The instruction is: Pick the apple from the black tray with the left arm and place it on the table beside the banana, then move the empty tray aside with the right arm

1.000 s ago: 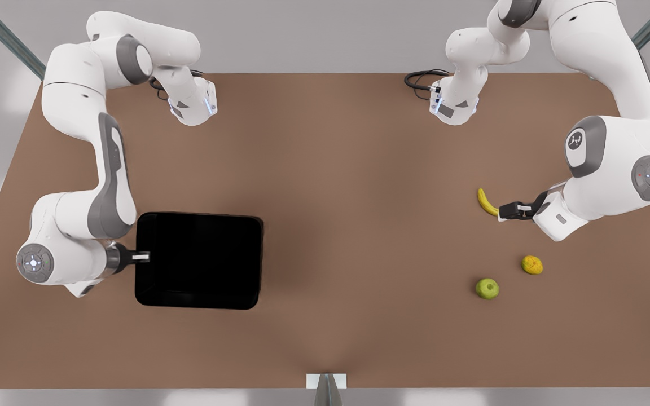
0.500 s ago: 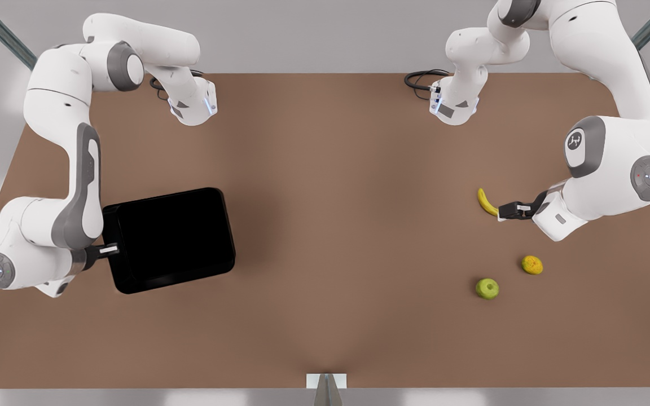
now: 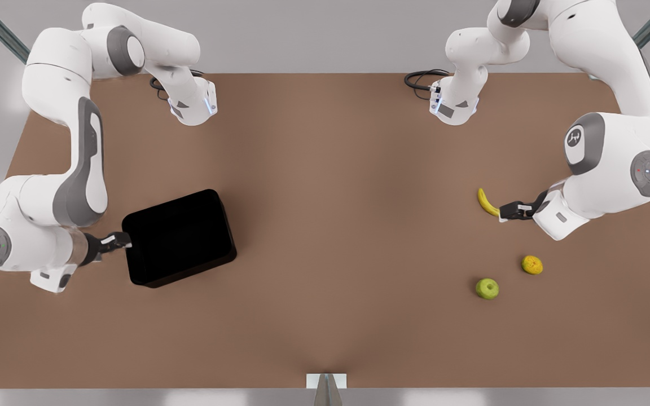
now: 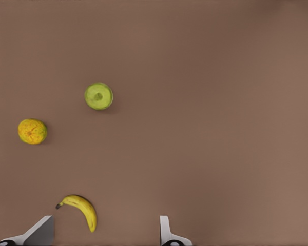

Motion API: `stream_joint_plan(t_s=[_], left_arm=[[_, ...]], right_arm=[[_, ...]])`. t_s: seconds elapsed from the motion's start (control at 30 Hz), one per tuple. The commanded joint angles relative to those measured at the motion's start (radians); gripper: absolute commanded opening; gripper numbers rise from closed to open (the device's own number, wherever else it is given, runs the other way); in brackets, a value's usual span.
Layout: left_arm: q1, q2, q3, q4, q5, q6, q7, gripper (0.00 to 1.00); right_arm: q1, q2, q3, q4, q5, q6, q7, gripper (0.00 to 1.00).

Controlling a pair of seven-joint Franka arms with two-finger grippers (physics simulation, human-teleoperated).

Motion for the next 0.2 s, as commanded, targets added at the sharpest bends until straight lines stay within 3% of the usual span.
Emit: stream_joint_plan(t_s=[0.0,0.17], left_arm=[[-0.021,-0.001,-0.005,0.002,0.061,0.004,0.002,1.00],[-0.029,0.002,-0.010,0.009,0.052,0.015,-0.028,1.00]], right_arm=[[-0.002,-0.041,0.025,0.001,0.003,-0.063,0.105,1.00],[-0.005,-0.047,0.019,-0.001,0.006,-0.072,0.128,1.00]])
